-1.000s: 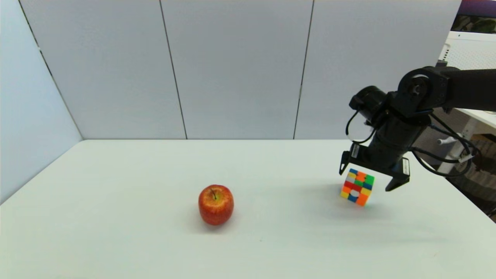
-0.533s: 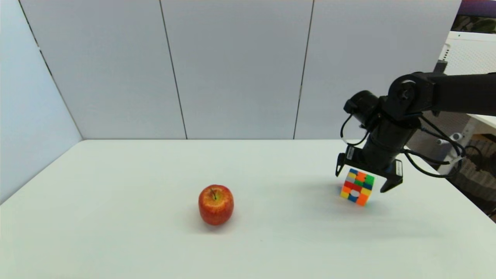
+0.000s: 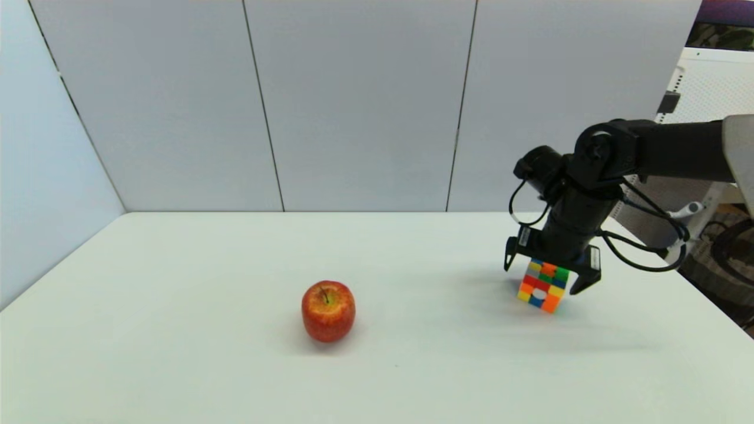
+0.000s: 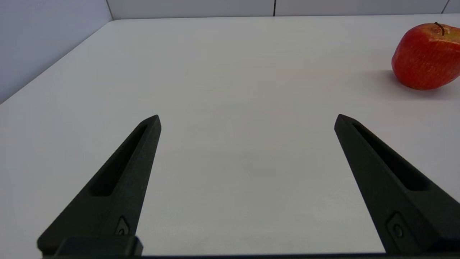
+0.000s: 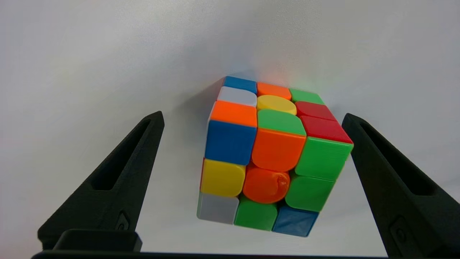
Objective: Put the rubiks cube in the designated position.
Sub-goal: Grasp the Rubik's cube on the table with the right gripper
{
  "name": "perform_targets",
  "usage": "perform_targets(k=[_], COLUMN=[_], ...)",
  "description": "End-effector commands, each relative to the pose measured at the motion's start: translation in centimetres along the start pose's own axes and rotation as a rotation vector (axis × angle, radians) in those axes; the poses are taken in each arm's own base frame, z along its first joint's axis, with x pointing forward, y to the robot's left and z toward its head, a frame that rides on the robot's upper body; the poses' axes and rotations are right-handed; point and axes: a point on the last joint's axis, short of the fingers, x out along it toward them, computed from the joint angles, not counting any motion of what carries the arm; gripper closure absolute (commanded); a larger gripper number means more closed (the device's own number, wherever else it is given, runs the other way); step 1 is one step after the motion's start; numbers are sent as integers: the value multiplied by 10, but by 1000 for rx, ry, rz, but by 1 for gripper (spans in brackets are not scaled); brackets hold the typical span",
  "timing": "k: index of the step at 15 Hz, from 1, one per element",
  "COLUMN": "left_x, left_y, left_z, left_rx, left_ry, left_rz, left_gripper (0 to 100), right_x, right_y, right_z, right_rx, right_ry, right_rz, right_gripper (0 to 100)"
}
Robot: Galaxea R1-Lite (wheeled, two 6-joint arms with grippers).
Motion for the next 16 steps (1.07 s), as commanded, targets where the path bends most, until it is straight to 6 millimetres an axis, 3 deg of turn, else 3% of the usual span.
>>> perform_targets(k=[1, 10, 11, 16], left_x=[0, 0, 0, 0], left_y=[0, 0, 0, 0], left_z=[0, 0, 0, 0], left_rx=[1, 1, 1, 1], left_ry=[0, 0, 0, 0], left_rz=[0, 0, 0, 0], left_gripper=[0, 0, 0, 0], right_x=[6, 15, 16, 18], right_y=[1, 1, 1, 1], right_z=[0, 1, 0, 1], right_rx=[1, 2, 2, 1], right_ry=[18, 35, 38, 53], right_rz=[-10, -26, -27, -16], right_gripper=[0, 0, 100, 100])
